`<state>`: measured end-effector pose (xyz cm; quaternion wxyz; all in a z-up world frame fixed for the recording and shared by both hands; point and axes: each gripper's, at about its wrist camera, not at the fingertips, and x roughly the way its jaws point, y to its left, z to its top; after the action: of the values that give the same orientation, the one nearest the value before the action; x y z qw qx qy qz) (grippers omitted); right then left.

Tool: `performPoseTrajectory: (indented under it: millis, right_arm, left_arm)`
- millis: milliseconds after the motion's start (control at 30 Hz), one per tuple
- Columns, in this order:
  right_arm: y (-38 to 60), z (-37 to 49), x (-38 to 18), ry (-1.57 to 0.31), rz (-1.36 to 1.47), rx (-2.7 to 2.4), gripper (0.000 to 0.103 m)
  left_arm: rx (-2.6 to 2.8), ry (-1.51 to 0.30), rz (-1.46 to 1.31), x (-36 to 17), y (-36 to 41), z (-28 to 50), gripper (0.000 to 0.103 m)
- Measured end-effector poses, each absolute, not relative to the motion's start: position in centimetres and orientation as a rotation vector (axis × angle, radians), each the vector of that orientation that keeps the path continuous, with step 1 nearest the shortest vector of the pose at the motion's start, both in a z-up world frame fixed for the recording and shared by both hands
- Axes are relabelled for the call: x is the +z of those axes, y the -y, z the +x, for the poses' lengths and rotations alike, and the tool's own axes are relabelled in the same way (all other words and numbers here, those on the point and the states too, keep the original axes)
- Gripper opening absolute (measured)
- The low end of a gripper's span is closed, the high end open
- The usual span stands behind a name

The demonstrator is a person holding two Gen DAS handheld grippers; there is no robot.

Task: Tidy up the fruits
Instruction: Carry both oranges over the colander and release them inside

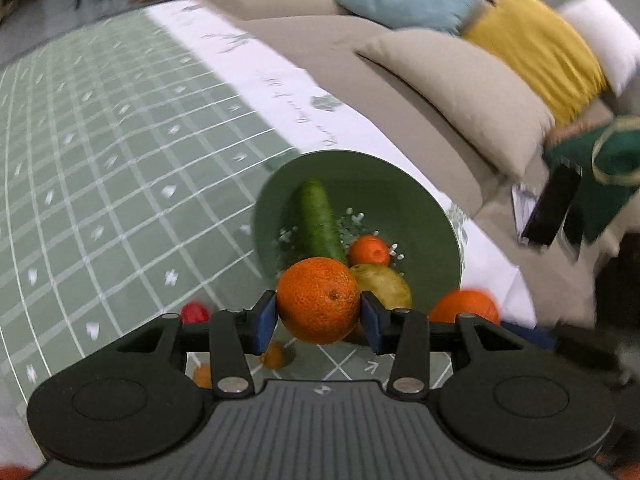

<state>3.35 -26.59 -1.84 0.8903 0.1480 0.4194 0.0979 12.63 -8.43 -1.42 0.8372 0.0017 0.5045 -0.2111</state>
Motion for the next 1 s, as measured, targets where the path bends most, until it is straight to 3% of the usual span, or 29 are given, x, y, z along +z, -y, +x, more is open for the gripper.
performPoseTrajectory:
  millis: [500,1000]
  right_arm:
    - [27.6,10.7,-3.8,-0.976,-0.089,0.248,0.034]
    - [26.3,13.5,-6.3,-1.095,-0.243,0.345,0.034]
  left_arm:
    - [-0.447,-1.188,0.279,-3.6,14.2,16.1,0.05]
    - [-0.425,-1.234,0.302,-5.3,14.1,18.8,0.05]
